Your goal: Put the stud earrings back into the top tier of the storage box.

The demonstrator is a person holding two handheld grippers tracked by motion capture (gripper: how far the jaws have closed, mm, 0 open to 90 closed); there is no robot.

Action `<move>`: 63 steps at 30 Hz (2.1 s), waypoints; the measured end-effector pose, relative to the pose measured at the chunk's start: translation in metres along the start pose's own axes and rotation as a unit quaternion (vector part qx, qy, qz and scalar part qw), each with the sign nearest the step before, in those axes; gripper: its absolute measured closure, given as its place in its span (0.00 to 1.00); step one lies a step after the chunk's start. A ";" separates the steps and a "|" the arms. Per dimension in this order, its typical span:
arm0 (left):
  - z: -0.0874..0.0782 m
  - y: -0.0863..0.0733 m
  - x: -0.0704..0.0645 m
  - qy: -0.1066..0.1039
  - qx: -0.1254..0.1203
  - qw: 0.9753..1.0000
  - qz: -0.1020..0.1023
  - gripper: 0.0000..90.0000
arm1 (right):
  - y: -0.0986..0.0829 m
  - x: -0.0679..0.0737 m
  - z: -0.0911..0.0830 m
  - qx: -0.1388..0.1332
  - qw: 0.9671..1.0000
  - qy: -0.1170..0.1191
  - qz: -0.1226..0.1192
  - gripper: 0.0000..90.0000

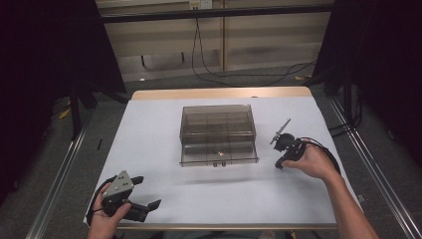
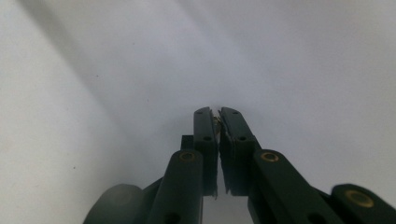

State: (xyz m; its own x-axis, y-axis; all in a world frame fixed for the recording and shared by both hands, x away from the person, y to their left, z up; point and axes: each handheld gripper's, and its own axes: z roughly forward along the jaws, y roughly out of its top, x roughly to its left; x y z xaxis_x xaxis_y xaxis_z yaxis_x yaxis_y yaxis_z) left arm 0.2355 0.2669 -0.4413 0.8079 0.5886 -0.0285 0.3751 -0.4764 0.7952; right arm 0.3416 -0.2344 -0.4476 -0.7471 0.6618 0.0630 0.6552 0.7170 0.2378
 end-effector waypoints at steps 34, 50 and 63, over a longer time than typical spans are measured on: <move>0.001 0.000 0.000 0.000 0.000 1.000 -0.001 0.04 | -0.007 0.011 -0.038 -0.099 0.994 0.035 -0.014 0.97; 0.001 0.000 0.000 -0.001 0.002 1.000 -0.002 0.04 | 0.000 0.020 -0.069 -0.139 0.989 0.032 -0.033 0.97; 0.000 0.000 0.000 -0.001 0.000 1.000 -0.001 0.04 | 0.017 0.028 -0.083 -0.160 0.985 0.032 -0.064 0.97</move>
State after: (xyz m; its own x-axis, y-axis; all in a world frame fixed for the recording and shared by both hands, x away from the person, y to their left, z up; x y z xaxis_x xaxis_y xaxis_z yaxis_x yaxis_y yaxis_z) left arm 0.2357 0.2666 -0.4416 0.8081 0.5883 -0.0302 0.3762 -0.4760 0.7949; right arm 0.3224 -0.2216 -0.3609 -0.8336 0.5478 0.0702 0.4936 0.6819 0.5398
